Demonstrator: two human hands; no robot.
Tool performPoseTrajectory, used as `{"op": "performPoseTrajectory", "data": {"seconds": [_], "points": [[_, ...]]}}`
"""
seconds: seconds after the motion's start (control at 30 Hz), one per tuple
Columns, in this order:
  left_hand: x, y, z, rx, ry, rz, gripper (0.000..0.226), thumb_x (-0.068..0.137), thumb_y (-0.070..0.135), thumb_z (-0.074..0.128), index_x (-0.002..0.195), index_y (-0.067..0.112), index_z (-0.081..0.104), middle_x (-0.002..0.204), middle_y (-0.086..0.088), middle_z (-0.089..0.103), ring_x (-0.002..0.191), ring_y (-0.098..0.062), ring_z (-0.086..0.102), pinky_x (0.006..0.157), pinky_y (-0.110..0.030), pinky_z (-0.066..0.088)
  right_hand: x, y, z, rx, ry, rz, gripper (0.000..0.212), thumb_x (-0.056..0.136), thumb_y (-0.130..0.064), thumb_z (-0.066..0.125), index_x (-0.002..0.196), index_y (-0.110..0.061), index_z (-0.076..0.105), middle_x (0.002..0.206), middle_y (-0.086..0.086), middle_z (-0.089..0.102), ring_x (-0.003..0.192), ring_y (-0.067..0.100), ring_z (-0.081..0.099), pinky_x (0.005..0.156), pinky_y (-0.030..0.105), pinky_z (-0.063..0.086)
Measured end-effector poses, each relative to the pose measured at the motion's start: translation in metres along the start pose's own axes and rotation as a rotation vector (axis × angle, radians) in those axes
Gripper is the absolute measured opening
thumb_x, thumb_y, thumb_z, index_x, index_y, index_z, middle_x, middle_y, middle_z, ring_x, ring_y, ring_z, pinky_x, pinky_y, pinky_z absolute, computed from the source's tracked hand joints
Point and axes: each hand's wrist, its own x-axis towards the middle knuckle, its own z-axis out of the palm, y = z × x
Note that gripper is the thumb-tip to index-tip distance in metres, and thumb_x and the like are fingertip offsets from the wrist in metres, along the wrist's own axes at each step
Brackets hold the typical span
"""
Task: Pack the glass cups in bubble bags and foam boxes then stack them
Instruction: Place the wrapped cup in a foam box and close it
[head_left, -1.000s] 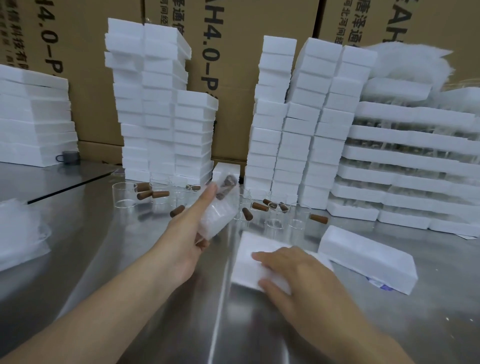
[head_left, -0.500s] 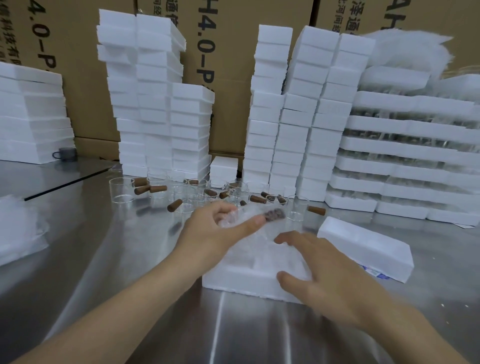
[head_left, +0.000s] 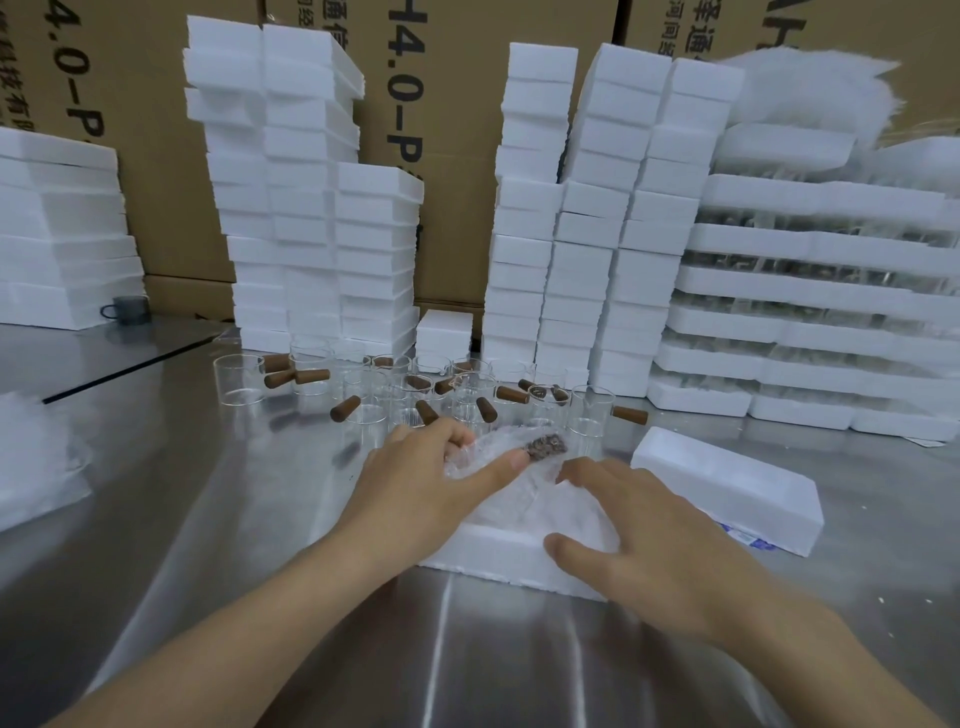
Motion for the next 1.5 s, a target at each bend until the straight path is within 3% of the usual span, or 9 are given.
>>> {"op": "performPoseTrajectory", "data": {"seconds": [0.17,0.43,0.6,0.77,0.83,0.93,1.1,1.33,1.5], "points": [[0.003,0.0,-0.007,0.059,-0.037,0.026,0.085,0.048,0.117,0.032,0.093,0.05,0.059,0.108,0.018,0.063,0.112,-0.002,0.051,0.084,-0.027,0.042,0.001,0.003,0.001,0.017,0.008,-0.001,0.057,0.084,-0.077,0.041,0.136,-0.058,0.027,0.141,-0.035,0.04,0.13,0.001,0.038,0.104,0.032,0.036],[0.01,0.001,-0.028,-0.048,-0.179,-0.02,0.109,0.056,0.106,0.055,0.085,0.002,0.06,0.075,0.003,0.042,0.068,-0.011,0.041,0.07,-0.034,0.032,0.003,0.005,0.004,0.028,0.028,-0.007,0.057,0.086,-0.075,0.045,0.138,-0.056,0.031,0.14,-0.035,0.041,0.131,0.0,0.038,0.104,0.032,0.035],[0.008,0.005,-0.039,-0.023,-0.254,-0.013,0.088,0.065,0.1,0.059,0.072,0.014,0.041,0.072,0.0,0.028,0.061,-0.013,0.029,0.066,-0.038,0.021,0.004,0.006,0.005,0.032,0.025,-0.007,0.055,0.087,-0.075,0.046,0.138,-0.058,0.031,0.141,-0.036,0.04,0.13,0.0,0.038,0.102,0.031,0.035],[0.01,0.005,-0.04,0.051,-0.201,-0.026,0.082,0.069,0.096,0.063,0.073,0.015,0.053,0.072,-0.002,0.037,0.063,-0.017,0.041,0.065,-0.038,0.031,0.004,0.007,0.005,0.038,0.035,-0.011,0.058,0.086,-0.076,0.046,0.139,-0.057,0.032,0.14,-0.035,0.041,0.129,0.0,0.04,0.102,0.031,0.036],[0.01,0.003,-0.042,0.114,-0.166,-0.038,0.088,0.063,0.097,0.064,0.095,0.015,0.072,0.084,0.001,0.059,0.085,-0.023,0.066,0.077,-0.044,0.054,0.005,0.008,0.006,0.045,0.033,-0.013,0.058,0.085,-0.076,0.045,0.138,-0.057,0.031,0.14,-0.034,0.042,0.128,0.0,0.04,0.103,0.031,0.036],[0.007,0.004,-0.044,0.15,-0.132,-0.052,0.089,0.058,0.098,0.067,0.106,0.024,0.074,0.104,0.0,0.073,0.107,-0.022,0.07,0.095,-0.048,0.057,0.005,0.008,0.006,0.044,0.026,-0.026,0.06,0.083,-0.077,0.043,0.138,-0.057,0.032,0.141,-0.033,0.043,0.129,0.001,0.041,0.106,0.032,0.037],[0.003,0.008,-0.037,0.234,-0.025,-0.053,0.077,0.058,0.097,0.07,0.107,0.037,0.067,0.099,0.019,0.066,0.094,-0.001,0.062,0.083,-0.039,0.058,0.006,0.009,0.008,0.051,0.036,-0.041,0.064,0.079,-0.08,0.039,0.138,-0.057,0.032,0.142,-0.033,0.042,0.13,0.002,0.04,0.104,0.031,0.037],[0.0,0.013,-0.027,0.379,0.028,0.026,0.078,0.056,0.095,0.066,0.11,0.04,0.07,0.107,0.024,0.061,0.099,-0.005,0.059,0.073,-0.031,0.045,0.004,0.004,0.01,0.083,0.058,-0.066,0.064,0.089,-0.068,0.049,0.141,-0.072,0.012,0.135,-0.022,0.051,0.126,0.008,0.044,0.097,0.031,0.035],[0.001,0.016,-0.032,0.382,-0.001,0.021,0.075,0.054,0.093,0.071,0.104,0.038,0.078,0.092,0.03,0.058,0.093,0.0,0.06,0.073,-0.031,0.051,0.003,-0.001,0.011,0.083,0.058,-0.1,0.059,0.086,-0.069,0.042,0.141,-0.072,0.022,0.139,-0.026,0.051,0.128,0.007,0.046,0.109,0.036,0.038]]}}
